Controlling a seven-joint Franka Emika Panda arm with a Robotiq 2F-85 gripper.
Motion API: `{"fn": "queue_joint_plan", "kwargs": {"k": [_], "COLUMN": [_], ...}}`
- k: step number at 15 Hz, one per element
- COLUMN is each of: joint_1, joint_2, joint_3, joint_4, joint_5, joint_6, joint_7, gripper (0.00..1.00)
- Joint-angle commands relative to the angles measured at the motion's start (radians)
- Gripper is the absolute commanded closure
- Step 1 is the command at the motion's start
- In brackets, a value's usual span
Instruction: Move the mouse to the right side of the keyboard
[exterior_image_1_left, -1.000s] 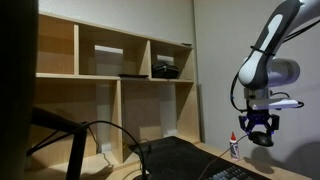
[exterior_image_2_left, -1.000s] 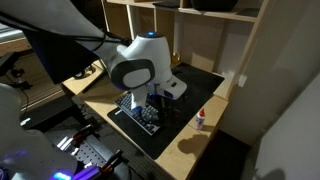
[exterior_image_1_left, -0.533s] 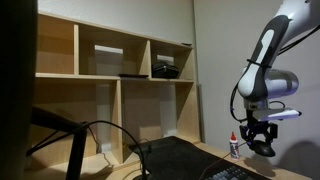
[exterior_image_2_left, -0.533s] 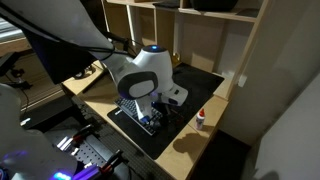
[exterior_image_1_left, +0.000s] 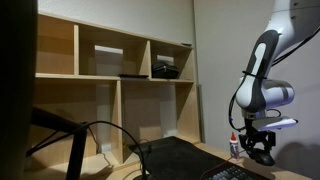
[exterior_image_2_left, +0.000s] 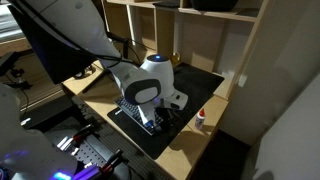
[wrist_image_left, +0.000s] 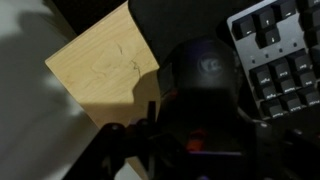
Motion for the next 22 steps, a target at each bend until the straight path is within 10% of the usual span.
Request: {"fn": "queue_joint_plan", "kwargs": {"k": [1, 8, 9, 12, 13, 22], "joint_1": [0.024, 0.045, 0.039, 0.044, 0.044, 0.048], "joint_2": [-0.005, -0.004, -0.001, 0.0, 0.0, 0.0], "joint_3": [-0.02, -0.047, -0.034, -0.044, -0.045, -0.049], "joint_4": [0.009, 0.006, 0.002, 0.002, 0.002, -0.002], "joint_5": [-0.021, -0.04, -0.02, -0.02, -0.02, 0.102], "joint_6": [-0.068, -0.091, -0.085, -0.085, -0.085, -0.084], "joint_7": [-0.085, 0.023, -0.039, 0.0, 0.003, 0.136], "gripper": [0.55, 0.55, 0.3, 0.3, 0.55, 0.55]}}
